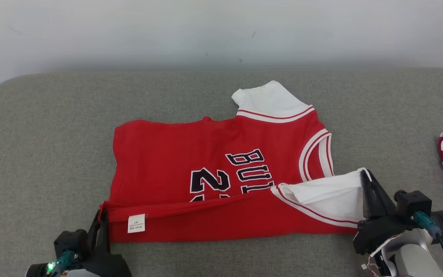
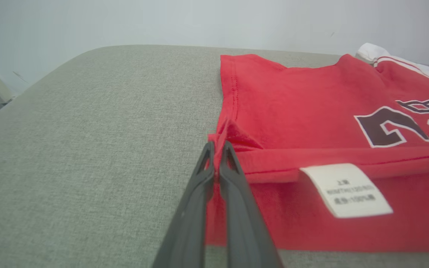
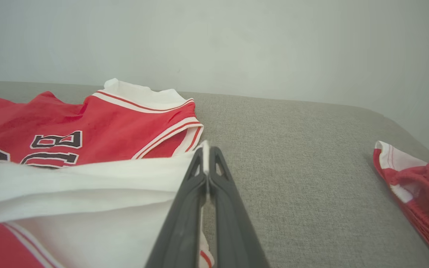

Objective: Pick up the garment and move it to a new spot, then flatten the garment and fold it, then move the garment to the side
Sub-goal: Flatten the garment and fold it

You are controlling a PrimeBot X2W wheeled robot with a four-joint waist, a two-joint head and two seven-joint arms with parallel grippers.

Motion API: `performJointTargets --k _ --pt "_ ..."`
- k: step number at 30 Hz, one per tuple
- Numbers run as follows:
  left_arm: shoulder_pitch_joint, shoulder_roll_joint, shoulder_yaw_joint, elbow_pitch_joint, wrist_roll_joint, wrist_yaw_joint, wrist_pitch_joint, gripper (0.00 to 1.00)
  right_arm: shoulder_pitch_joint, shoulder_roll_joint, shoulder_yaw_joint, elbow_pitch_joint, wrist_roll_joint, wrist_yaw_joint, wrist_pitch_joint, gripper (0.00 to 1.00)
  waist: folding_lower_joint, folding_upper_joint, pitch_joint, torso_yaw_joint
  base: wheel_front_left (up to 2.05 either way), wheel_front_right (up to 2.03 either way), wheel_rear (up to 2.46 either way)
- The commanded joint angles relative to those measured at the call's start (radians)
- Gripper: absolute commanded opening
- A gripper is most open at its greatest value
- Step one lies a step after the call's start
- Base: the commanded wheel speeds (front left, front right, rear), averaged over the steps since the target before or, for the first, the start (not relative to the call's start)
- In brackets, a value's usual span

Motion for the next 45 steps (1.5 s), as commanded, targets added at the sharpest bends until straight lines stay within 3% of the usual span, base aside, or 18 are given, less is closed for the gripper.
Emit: performJointTargets --k 1,2,3,4,5,6,12,23,33,35,36,39,45 --pt "-0.022 0.000 -0.002 0.013 -0.005 0.004 -0.003 0.00 -0.021 0.009 -0.003 0.009 -0.013 -0.003 -0.004 0.00 -0.0002 -0.0001 0.039 0.006 0.00 0.00 0.00" --pt "-0.030 0.000 -0.002 0.013 -0.006 0.007 -0.003 0.00 -0.032 0.010 -0.002 0.016 -0.015 -0.003 -0.005 0.00 -0.0002 -0.0001 0.046 0.006 0.00 0.00 0.00" --pt "-0.036 0.000 -0.002 0.012 -0.006 0.009 -0.003 0.35 -0.040 0.011 -0.004 0.025 -0.016 -0.003 -0.005 0.00 -0.0002 -0.0001 0.051 0.006 0.00 0.00 0.00" --pt "-0.038 0.000 -0.002 0.011 -0.008 0.010 -0.003 0.90 -0.048 0.014 -0.006 0.035 -0.017 -0.003 -0.004 0.20 -0.0002 -0.0001 0.055 0.006 0.00 0.00 0.00" --pt "-0.039 0.000 -0.001 0.004 -0.014 0.010 -0.003 1.00 -0.055 0.017 -0.011 0.044 -0.019 -0.003 -0.004 0.80 -0.0002 -0.0001 0.057 0.007 0.00 0.00 0.00" --pt "-0.038 0.000 0.000 -0.002 -0.018 0.010 -0.003 1.00 -0.062 0.023 -0.019 0.051 -0.018 -0.003 -0.004 1.00 -0.0002 -0.0001 0.060 0.007 0.00 0.00 0.00" --pt "0.010 0.000 -0.008 -0.056 -0.047 0.021 -0.003 1.00 -0.055 0.046 -0.043 0.022 -0.026 -0.003 -0.004 1.00 -0.0002 -0.0001 0.058 0.010 0.00 0.00 0.00" --pt "0.136 0.000 -0.035 -0.114 -0.071 0.030 -0.003 1.00 0.118 0.055 -0.053 -0.017 0.014 -0.003 -0.004 1.00 -0.0002 -0.0001 0.028 0.014 0.00 0.00 0.00" --pt "0.144 0.000 -0.055 -0.119 -0.076 0.031 -0.003 1.00 0.141 0.066 -0.032 0.074 0.040 -0.003 -0.004 1.00 -0.0002 -0.0001 0.027 0.023 0.00 0.00 0.00" --pt "0.139 0.000 -0.056 -0.119 -0.073 0.029 -0.003 1.00 0.130 0.067 -0.019 0.104 0.047 -0.003 -0.001 0.83 -0.0002 -0.0001 0.029 0.027 0.00 0.00 0.00" --pt "0.138 0.000 -0.055 -0.119 -0.070 0.027 -0.003 1.00 0.125 0.067 -0.014 0.119 0.050 -0.003 -0.001 0.49 -0.0002 -0.0001 0.030 0.029 0.00 0.00 0.00" --pt "0.140 0.000 -0.051 -0.121 -0.066 0.022 -0.003 1.00 0.118 0.062 -0.004 0.151 0.060 -0.003 0.001 0.00 -0.0002 -0.0001 0.031 0.033 0.00 0.00 0.00" --pt "0.142 0.000 -0.047 -0.114 -0.076 0.018 -0.003 1.00 0.115 0.043 -0.012 0.151 0.088 -0.004 0.002 0.00 -0.0002 -0.0001 0.031 0.033 0.00 0.00 0.00"
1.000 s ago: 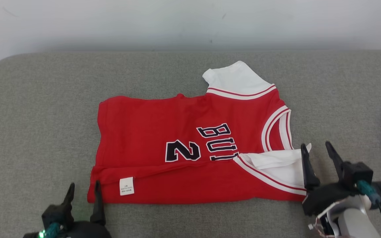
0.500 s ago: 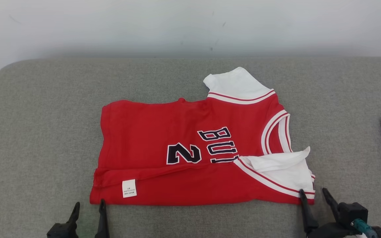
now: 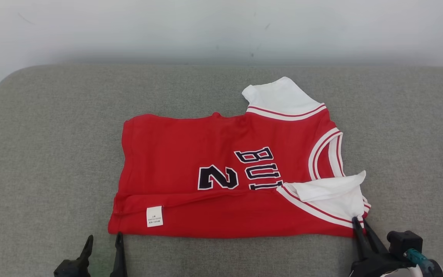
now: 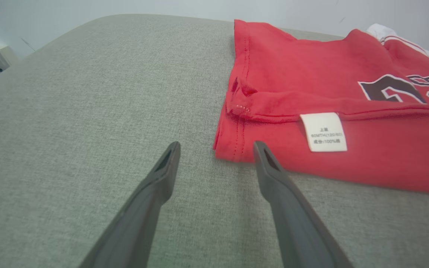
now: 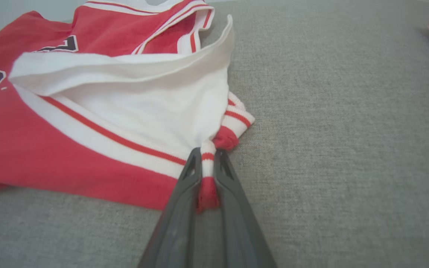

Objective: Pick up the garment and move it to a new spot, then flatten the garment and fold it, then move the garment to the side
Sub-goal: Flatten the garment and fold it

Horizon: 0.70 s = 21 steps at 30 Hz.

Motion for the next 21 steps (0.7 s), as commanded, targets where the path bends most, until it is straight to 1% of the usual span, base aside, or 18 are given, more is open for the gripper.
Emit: performJointTargets --k 1,8,15,16,17,18,19,21 --pt "-0.006 0.000 0.000 0.002 -0.007 -0.003 -0.003 1.00 0.009 -0.011 -0.010 0.001 0.009 -0.005 0.009 0.00 0.0001 0.0000 0.003 -0.003 0.00 0.00 0.00" --pt "-0.042 0.000 -0.006 0.026 -0.041 -0.012 -0.003 1.00 -0.005 -0.013 0.004 -0.063 0.020 -0.004 0.006 0.00 0.0001 0.0000 0.030 -0.019 0.00 0.00 0.00" --pt "-0.084 0.000 -0.012 0.073 -0.069 -0.015 -0.003 1.00 -0.016 -0.015 0.026 -0.094 0.028 -0.004 0.006 0.00 0.0001 0.0000 0.060 -0.028 0.00 0.00 0.00" --pt "-0.085 -0.001 -0.015 0.086 -0.073 -0.017 -0.003 0.91 -0.017 -0.015 0.029 -0.097 0.029 -0.004 0.006 0.00 0.0001 0.0000 0.063 -0.030 0.00 0.00 0.00" --pt "-0.098 0.000 -0.020 0.107 -0.080 -0.020 -0.003 0.38 -0.019 -0.018 0.031 -0.102 0.032 -0.004 0.006 0.00 0.0001 0.0000 0.069 -0.031 0.00 0.00 0.00" --pt "-0.104 0.000 -0.022 0.113 -0.083 -0.021 -0.002 0.09 -0.021 -0.020 0.032 -0.103 0.034 -0.004 0.006 0.00 0.0001 0.0000 0.071 -0.032 0.00 0.00 0.00" --pt "-0.105 -0.001 -0.027 0.124 -0.085 -0.023 -0.002 0.00 -0.022 -0.022 0.032 -0.105 0.036 -0.004 0.006 0.00 0.0001 0.0000 0.073 -0.032 0.00 0.00 0.00" --pt "-0.111 -0.001 -0.031 0.140 -0.093 -0.023 -0.002 0.00 -0.023 -0.026 0.032 -0.107 0.036 -0.004 0.006 0.00 0.0001 0.0000 0.075 -0.032 0.00 0.00 0.00"
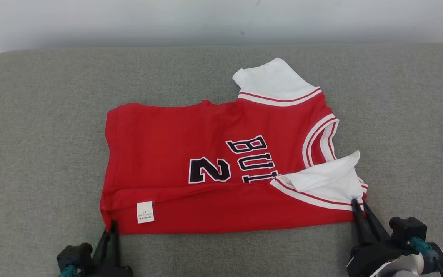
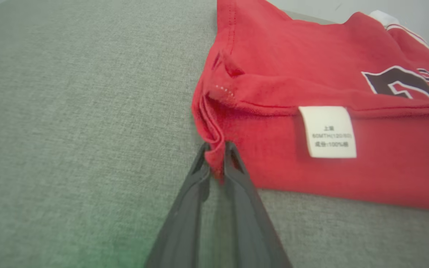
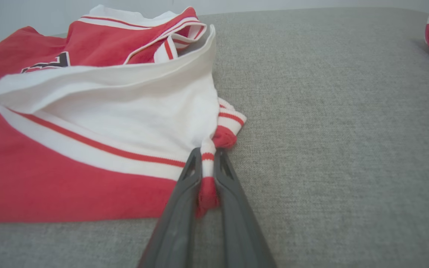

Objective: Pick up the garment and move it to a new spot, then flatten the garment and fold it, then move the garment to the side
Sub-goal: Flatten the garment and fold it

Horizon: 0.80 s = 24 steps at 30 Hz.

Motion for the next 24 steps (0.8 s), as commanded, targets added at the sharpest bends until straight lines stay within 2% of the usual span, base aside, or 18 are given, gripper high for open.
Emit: performJointTargets --k 1,8,17,24 --pt "-0.008 0.000 -0.002 0.011 -0.011 0.001 -0.001 0.00 -0.007 -0.004 0.001 0.002 0.004 -0.003 0.002 0.00 0.0000 -0.0001 0.001 0.000 0.00 0.00 0.00" --pt "-0.003 0.000 0.017 -0.061 -0.012 -0.007 -0.002 0.00 -0.018 0.001 -0.017 -0.009 0.018 -0.003 0.001 0.00 0.0000 -0.0001 -0.027 0.002 0.00 0.00 0.00" --pt "0.077 0.001 0.063 -0.111 0.030 -0.014 -0.002 0.00 -0.017 0.004 -0.021 0.009 0.039 -0.003 0.001 0.00 0.0000 -0.0001 -0.196 -0.013 0.00 0.00 0.00" --pt "0.156 0.002 0.090 -0.101 0.039 -0.013 -0.002 0.00 0.043 0.005 -0.013 0.016 0.061 -0.003 0.001 0.00 0.0000 -0.0001 -0.271 -0.031 0.00 0.00 0.00"
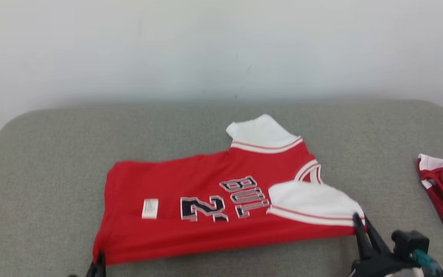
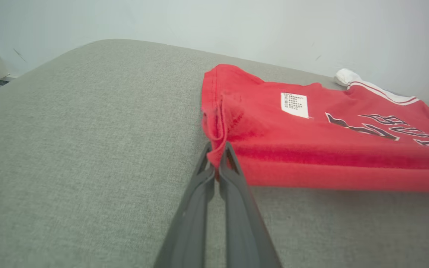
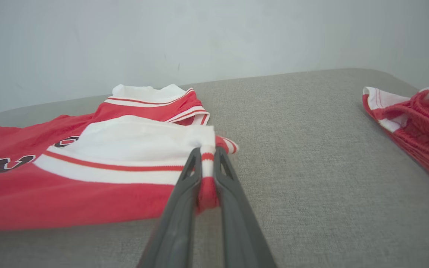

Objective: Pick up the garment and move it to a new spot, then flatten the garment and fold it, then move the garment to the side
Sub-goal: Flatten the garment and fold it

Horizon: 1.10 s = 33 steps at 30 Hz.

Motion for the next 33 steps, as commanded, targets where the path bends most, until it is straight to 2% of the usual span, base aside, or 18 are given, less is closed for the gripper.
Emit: performJointTargets --k 1,14,15,16,17,18,19,29,33 --pt "0.037 0.006 0.016 0.007 0.001 0.005 -0.003 0.00 0.037 -0.002 -0.006 0.003 0.014 -0.003 0.000 0.00 0.0001 0.0001 -0.060 -0.020 0.00 0.00 0.00" --pt "0.186 0.007 0.003 0.049 -0.031 0.024 -0.003 0.00 0.212 0.004 0.001 0.023 0.022 -0.004 0.000 0.00 0.0001 0.0001 -0.074 -0.025 0.00 0.00 0.00" --pt "0.187 0.007 0.001 0.048 -0.033 0.025 -0.003 0.24 0.211 0.006 0.008 0.025 0.019 -0.004 0.000 0.00 0.0001 0.0001 -0.070 -0.025 0.00 0.00 0.00" --pt "0.187 0.007 -0.003 0.049 -0.029 0.026 -0.003 0.85 0.207 0.009 0.015 0.030 0.017 -0.004 0.000 0.00 0.0001 0.0001 -0.067 -0.026 0.00 0.00 0.00" --pt "0.186 0.007 -0.004 0.048 -0.028 0.026 -0.003 1.00 0.202 0.013 0.017 0.035 0.016 -0.004 0.000 0.33 0.0001 0.0001 -0.064 -0.026 0.00 0.00 0.00" --pt "0.183 0.007 -0.005 0.045 -0.028 0.026 -0.003 1.00 0.194 0.017 0.016 0.037 0.015 -0.004 0.000 0.85 0.0001 0.0001 -0.061 -0.025 0.00 0.00 0.00" --pt "0.179 0.006 -0.007 0.043 -0.025 0.026 -0.003 1.00 0.185 0.018 0.016 0.036 0.013 -0.003 0.000 1.00 0.0001 0.0001 -0.058 -0.024 0.00 0.00 0.00" --pt "0.076 0.007 -0.004 0.044 0.009 0.018 -0.003 1.00 0.093 0.010 0.004 0.020 -0.004 -0.003 0.000 1.00 0.0001 0.0001 -0.027 -0.008 0.00 0.00 0.00" --pt "-0.026 0.029 -0.018 0.123 0.029 0.008 -0.003 1.00 0.019 0.005 0.035 0.041 -0.015 -0.003 0.000 1.00 0.0001 0.0001 -0.006 -0.001 0.00 0.00 0.00"
